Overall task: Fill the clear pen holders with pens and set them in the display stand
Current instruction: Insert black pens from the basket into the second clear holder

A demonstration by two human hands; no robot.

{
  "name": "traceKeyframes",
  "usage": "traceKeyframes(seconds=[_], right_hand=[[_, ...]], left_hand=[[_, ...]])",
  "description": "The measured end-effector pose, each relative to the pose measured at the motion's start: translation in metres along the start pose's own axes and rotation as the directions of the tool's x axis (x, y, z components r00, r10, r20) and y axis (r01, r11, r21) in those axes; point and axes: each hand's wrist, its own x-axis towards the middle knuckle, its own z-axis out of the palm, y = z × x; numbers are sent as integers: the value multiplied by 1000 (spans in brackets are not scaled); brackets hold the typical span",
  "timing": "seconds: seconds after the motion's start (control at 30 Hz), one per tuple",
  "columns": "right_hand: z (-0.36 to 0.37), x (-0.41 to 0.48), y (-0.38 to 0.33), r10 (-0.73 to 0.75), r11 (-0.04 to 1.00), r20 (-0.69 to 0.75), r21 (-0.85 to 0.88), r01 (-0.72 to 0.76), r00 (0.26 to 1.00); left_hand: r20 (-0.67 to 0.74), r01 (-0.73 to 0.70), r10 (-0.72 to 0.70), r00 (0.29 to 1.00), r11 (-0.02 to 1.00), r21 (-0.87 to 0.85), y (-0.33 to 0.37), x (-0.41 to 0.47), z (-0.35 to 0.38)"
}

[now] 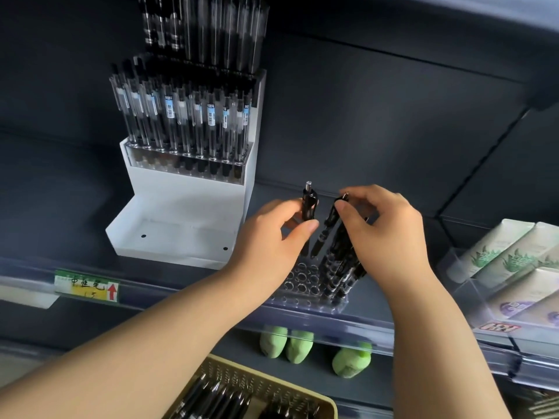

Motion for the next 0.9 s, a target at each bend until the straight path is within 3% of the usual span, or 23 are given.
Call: traceKeyframes(seconds=[0.37,0.53,0.7,0.9], right_hand=[[10,6,1,41,996,0,-84,-41,999],[11,4,-4,-72,972,37,-222,78,997],[14,3,-13,-225,871,135,-417,261,965],[20,6,-12,-166,795,254,-537,282,953]], left_hand=[[-2,-5,5,1000,1000,-18,-3,1,-4],[-15,5,-5,1000,1000,-6,-6,4,-3],[-44,78,-78,996,997,1,-11,6,-2],[-49,82,-83,995,996,-18,-12,7,-6]])
